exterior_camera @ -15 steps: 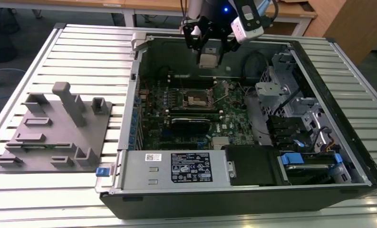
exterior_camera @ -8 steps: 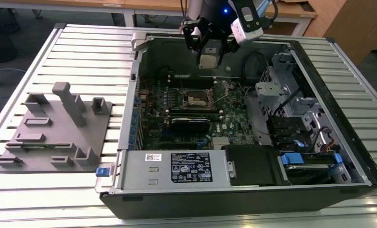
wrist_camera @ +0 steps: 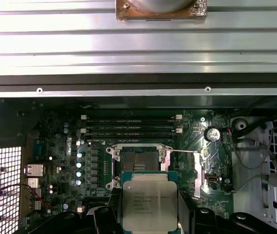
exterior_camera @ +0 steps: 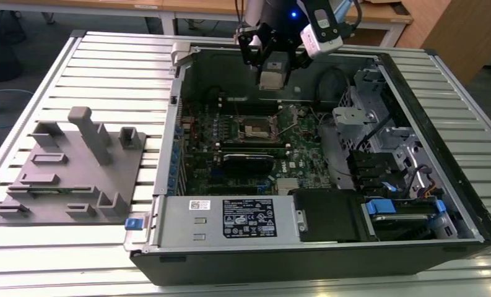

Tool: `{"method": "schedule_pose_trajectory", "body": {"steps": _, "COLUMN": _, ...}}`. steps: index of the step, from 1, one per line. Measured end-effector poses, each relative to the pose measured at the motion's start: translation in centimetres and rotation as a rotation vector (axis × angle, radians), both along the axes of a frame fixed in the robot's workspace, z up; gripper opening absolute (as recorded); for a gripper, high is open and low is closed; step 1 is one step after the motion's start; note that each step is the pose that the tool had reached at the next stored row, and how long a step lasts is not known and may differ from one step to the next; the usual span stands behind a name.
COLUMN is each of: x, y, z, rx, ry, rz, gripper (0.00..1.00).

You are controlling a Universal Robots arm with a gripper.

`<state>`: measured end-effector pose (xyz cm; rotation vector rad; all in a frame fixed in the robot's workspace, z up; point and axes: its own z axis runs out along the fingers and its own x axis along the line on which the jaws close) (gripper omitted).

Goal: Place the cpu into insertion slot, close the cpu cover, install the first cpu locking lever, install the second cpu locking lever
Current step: 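Place the cpu into insertion slot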

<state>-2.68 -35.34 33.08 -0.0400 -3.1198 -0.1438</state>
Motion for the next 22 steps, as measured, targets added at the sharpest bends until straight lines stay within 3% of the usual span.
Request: {"method": "schedule_pose_trajectory", "body": {"steps": 22, "x": 0.0, "y": 0.0, "z": -0.21, "rx": 0.0001, "ry": -0.0001, "rz": 0.0, "gripper": 0.54}}
